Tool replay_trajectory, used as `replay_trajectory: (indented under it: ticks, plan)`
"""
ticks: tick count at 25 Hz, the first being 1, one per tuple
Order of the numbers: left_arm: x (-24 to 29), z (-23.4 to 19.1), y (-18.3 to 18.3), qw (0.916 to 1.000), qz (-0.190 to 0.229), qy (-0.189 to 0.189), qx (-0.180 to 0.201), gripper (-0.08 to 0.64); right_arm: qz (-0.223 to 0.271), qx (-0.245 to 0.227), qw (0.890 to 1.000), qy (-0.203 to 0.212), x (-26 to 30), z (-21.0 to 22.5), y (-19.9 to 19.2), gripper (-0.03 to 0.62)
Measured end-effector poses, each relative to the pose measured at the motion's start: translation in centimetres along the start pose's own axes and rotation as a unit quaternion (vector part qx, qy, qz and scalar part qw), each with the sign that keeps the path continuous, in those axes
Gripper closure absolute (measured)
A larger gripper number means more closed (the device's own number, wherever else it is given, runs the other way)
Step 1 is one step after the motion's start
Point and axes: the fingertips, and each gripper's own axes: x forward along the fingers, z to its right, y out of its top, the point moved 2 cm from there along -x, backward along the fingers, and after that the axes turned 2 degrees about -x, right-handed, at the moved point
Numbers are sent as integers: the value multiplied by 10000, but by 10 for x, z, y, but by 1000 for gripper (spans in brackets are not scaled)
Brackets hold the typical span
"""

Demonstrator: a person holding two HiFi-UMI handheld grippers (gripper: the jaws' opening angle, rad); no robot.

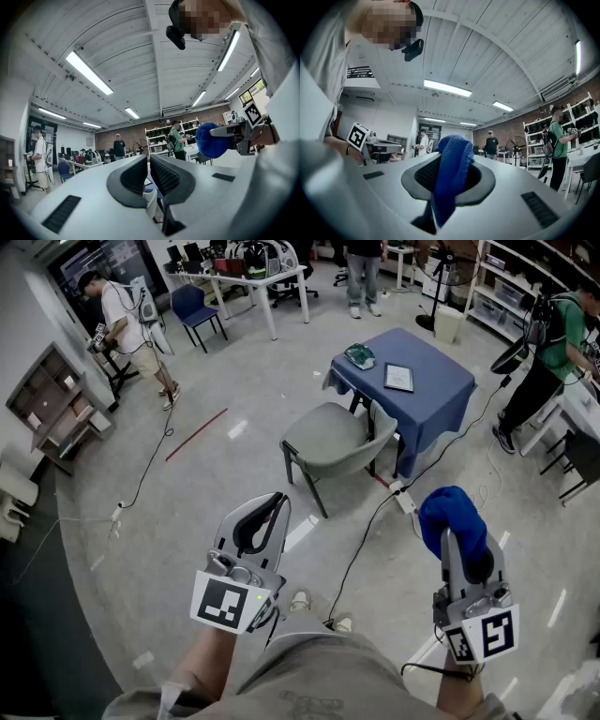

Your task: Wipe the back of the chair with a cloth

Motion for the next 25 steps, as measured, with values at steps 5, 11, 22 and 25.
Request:
replay_trajectory:
  ticks: [5,11,22,25]
  plan:
    - [0,5,-3,10000,-23,32,-31,526,70,195,9998,4,-4,7,-3,511]
    - [0,10,-7,10000,-41,37,-34,526,81,295,9995,51,-7,10,-7,511]
    - [6,23,-7,9999,-99,51,-52,526,-10,343,9993,133,-16,20,-13,511]
    - [7,27,-6,9999,-109,40,-42,526,9,331,9993,159,-16,25,-11,511]
